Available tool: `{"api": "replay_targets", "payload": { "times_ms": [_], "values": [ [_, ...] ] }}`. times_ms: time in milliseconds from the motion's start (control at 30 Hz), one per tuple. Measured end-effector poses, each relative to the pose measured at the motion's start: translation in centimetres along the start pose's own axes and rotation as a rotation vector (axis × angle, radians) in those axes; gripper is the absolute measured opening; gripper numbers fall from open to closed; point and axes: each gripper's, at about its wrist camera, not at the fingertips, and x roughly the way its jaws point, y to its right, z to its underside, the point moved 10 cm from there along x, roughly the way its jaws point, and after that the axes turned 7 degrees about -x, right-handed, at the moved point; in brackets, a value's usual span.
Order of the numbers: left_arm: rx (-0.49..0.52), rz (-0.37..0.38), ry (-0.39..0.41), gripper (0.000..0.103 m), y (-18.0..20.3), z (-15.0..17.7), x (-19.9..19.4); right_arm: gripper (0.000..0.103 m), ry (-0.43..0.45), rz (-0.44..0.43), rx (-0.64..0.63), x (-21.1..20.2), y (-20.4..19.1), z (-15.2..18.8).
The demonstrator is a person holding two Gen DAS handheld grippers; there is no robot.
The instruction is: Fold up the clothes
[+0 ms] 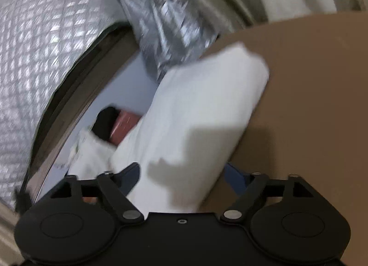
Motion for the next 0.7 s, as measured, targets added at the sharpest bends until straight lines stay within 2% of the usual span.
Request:
{"api": "replay_targets", "payload": {
  "times_ms": [67, 100, 167, 300, 367, 433, 467, 500, 600, 667, 700],
  "values": [
    [-0.067, 0.101, -0.058, 0.043, -0.1, 0.3, 0.5, 0.092, -0.023, -0.056, 0.091, 2.3, 1.3, -2.0],
    [-0.109, 0.146, -0.060, 0.043, -0.1, 0.0, 0.4, 0.092, -0.040, -0.086, 0.166, 3.6, 2.3, -2.6],
    [-0.179, 0.228, -0.061, 0.043, 0.0, -0.6, 0.2, 0.092, -0.036, -0.033, 0.237, 6.3, 3.4, -3.4],
    [-0.108, 0.278, -0.022, 0.043, 1.9, -1.2, 0.4, 0.093, 0.033, 0.067, 0.230, 8.9, 5.7, -4.6],
    [-0.115, 0.293, -0.070, 0.043, 2.4, -0.7, 1.9, 0.092, 0.074, 0.065, 0.202, 9.6, 5.9, -5.7],
    [-0.115, 0.293, -0.103, 0.043, 2.7, -0.1, 3.2, 0.061, 0.152, 0.070, 0.122, 9.3, 4.8, -7.2],
    [-0.106, 0.281, -0.107, 0.043, 2.8, 0.1, 3.2, 0.052, 0.206, 0.053, 0.046, 8.5, 3.6, -7.8],
    [-0.098, 0.267, -0.108, 0.043, 2.9, 0.3, 3.3, 0.051, 0.249, 0.047, -0.028, 7.9, 2.5, -8.1],
    [-0.087, 0.222, -0.081, 0.043, 3.2, -0.1, 3.1, 0.050, 0.269, 0.122, -0.211, 7.5, 1.0, -7.4],
    [-0.063, 0.218, -0.085, 0.043, 3.7, 0.2, 3.3, 0.052, 0.218, 0.212, -0.172, 8.4, 3.8, -6.6],
    [-0.054, 0.216, -0.092, 0.044, 4.0, 0.4, 3.5, 0.058, 0.206, 0.260, -0.149, 8.5, 4.9, -6.2]
  ]
}}
